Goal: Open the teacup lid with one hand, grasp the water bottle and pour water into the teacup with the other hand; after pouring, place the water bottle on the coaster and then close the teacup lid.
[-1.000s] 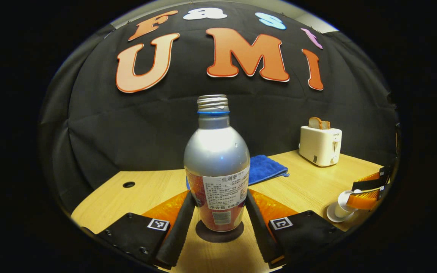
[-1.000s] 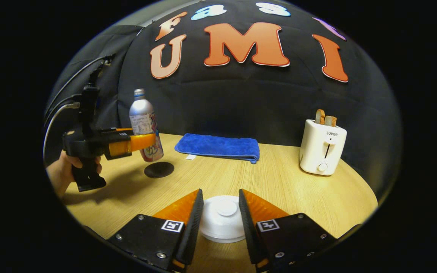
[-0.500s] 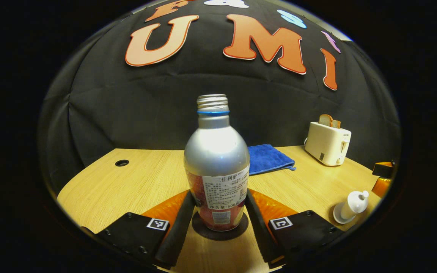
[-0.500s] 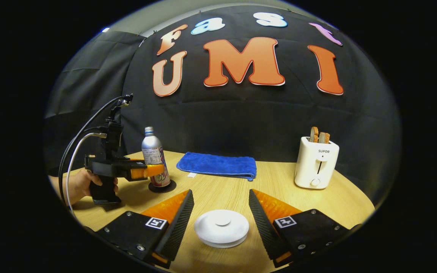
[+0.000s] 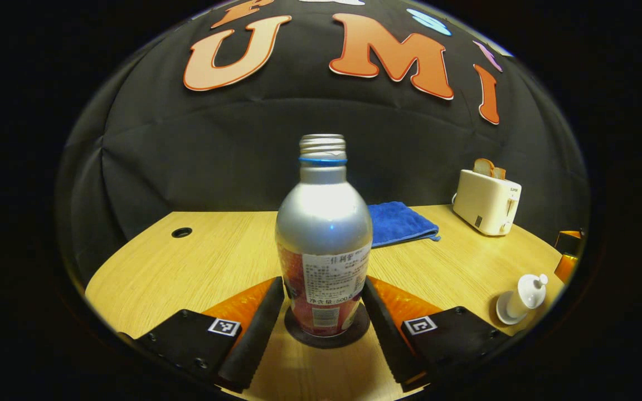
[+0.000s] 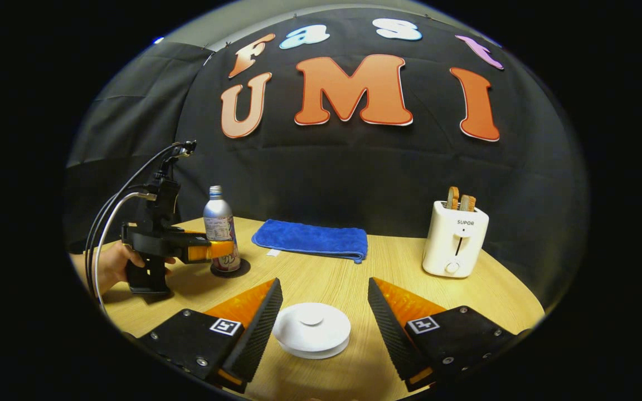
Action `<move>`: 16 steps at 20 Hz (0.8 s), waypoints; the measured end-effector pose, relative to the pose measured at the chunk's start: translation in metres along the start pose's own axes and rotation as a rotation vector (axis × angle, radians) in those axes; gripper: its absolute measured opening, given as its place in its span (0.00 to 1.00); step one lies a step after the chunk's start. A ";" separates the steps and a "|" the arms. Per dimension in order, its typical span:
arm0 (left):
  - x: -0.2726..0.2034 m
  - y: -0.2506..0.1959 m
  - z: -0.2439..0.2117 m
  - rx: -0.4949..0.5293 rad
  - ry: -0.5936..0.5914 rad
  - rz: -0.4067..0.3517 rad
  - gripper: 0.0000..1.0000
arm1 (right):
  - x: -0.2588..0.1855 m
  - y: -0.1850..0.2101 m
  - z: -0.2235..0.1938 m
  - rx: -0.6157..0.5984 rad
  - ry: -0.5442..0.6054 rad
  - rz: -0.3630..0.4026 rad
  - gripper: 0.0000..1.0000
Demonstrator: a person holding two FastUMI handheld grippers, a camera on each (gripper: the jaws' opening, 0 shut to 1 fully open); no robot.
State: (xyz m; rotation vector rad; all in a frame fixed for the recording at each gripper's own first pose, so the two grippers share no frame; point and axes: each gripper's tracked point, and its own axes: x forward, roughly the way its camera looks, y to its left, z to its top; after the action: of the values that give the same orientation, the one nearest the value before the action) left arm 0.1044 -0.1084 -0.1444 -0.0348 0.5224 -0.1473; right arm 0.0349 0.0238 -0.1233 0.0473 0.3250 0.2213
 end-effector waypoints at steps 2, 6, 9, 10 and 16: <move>-0.007 -0.001 -0.001 -0.002 0.012 -0.021 0.91 | -0.004 0.003 0.005 -0.001 -0.015 0.006 0.93; -0.018 -0.006 -0.002 -0.018 0.018 -0.047 0.96 | -0.014 0.008 0.012 0.003 -0.031 0.009 0.92; -0.036 -0.012 -0.008 0.009 0.017 -0.060 0.98 | -0.020 0.014 0.013 -0.018 -0.033 0.010 0.93; -0.046 -0.015 -0.006 0.010 0.005 -0.058 0.98 | -0.023 0.017 0.015 -0.022 -0.042 0.011 0.93; -0.110 -0.021 0.043 -0.022 -0.199 -0.004 0.97 | -0.031 0.016 0.042 0.007 -0.130 -0.026 0.93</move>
State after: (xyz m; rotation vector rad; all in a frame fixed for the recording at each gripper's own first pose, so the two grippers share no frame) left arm 0.0293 -0.1132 -0.0509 -0.0715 0.3251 -0.1406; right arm 0.0162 0.0322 -0.0727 0.0637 0.1969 0.1904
